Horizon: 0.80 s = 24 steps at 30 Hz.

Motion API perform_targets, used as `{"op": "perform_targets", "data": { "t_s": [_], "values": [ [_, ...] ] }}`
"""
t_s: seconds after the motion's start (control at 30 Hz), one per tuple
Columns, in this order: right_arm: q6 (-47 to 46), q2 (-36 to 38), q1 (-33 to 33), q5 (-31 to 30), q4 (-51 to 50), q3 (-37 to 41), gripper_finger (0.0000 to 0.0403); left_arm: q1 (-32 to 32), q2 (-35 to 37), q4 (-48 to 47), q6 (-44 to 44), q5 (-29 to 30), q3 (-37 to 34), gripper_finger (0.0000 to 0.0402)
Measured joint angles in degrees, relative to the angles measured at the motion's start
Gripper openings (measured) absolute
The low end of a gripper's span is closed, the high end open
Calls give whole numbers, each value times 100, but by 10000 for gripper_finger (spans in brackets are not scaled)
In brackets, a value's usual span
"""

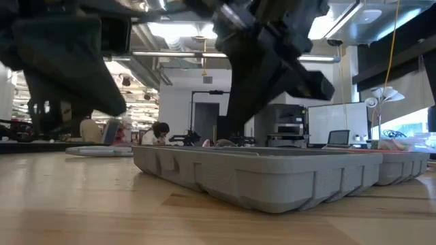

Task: Prefit tool cases

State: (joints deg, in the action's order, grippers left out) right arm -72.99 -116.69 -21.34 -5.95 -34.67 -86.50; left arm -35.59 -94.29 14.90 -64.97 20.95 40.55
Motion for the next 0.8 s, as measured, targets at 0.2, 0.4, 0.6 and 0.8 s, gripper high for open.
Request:
{"op": "perform_targets", "data": {
  "t_s": [0.2, 0.4, 0.6, 0.8],
  "values": [
    [146, 539, 13, -519, -821, -15, 1, 96, 395, -404, 573, 0, 1, 0],
    [179, 811, 41, -751, -1714, -15, 0, 582, 404, -438, 997, -449, 1, 0],
    [-163, 869, -320, -454, -2761, 35, 0, 1217, 404, -1028, 1995, -832, 267, 0],
    [-1434, 1048, -825, 159, -3486, 641, 0, 1820, 404, -2154, 3337, -811, 739, 0]
  ]
}}
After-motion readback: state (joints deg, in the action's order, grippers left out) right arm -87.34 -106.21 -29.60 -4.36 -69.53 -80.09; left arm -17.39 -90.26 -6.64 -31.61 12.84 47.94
